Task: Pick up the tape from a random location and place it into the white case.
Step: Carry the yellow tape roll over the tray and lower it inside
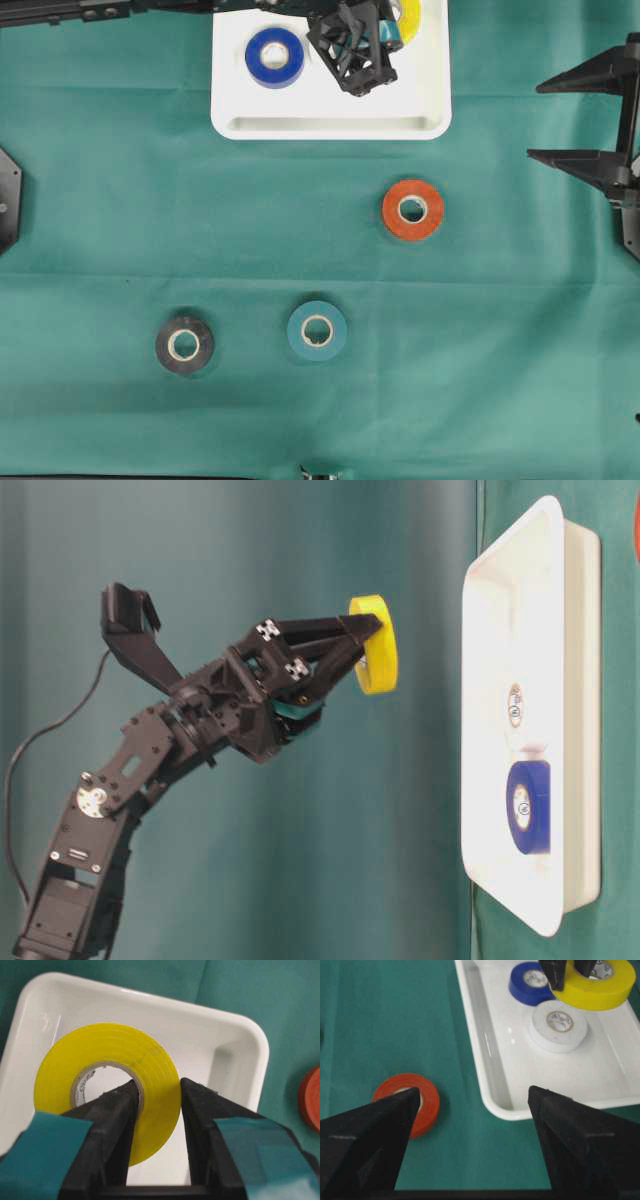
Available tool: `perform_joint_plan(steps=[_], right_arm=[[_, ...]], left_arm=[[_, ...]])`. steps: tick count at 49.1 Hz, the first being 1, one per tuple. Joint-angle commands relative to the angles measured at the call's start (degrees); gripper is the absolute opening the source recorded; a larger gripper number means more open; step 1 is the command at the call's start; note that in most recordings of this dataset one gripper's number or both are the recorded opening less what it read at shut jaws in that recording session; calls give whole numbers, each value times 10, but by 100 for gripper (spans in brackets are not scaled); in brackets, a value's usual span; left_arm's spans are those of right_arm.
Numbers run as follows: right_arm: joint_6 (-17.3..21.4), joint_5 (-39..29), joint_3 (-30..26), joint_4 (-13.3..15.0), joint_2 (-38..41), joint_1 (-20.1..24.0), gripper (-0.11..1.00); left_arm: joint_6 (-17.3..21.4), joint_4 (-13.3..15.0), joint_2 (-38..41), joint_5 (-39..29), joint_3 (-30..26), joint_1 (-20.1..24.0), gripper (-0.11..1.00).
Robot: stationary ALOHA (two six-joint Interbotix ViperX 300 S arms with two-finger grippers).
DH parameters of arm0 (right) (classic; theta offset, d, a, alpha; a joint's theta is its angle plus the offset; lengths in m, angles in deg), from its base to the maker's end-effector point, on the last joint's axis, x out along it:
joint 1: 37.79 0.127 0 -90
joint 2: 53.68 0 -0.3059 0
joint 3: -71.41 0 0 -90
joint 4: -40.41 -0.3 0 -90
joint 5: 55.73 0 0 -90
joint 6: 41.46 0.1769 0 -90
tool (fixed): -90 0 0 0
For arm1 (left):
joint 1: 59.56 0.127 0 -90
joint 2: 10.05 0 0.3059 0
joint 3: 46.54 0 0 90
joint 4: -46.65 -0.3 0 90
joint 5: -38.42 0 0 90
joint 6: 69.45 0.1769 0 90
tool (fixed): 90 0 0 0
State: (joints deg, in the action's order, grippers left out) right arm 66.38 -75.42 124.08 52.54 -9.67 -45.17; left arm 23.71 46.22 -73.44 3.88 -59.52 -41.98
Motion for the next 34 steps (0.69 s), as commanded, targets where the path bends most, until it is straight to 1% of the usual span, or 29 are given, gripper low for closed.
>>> perform_joint_plan(steps=[1, 9, 15, 25, 34], right_arm=[[0, 2, -5, 0, 6, -5, 85], [0, 4, -5, 0, 8, -10, 85], [0, 4, -4, 1, 9, -11, 85], [0, 4, -4, 0, 10, -12, 85], [0, 4, -4, 1, 11, -13, 85]], left_arm=[[-1, 1, -8, 18, 6, 2, 23], [-1, 1, 16, 32, 26, 2, 23], [-1, 1, 34, 56, 34, 2, 23], [-1, 1, 73, 84, 33, 2, 23], [-1, 1, 90, 102, 31, 0, 23]])
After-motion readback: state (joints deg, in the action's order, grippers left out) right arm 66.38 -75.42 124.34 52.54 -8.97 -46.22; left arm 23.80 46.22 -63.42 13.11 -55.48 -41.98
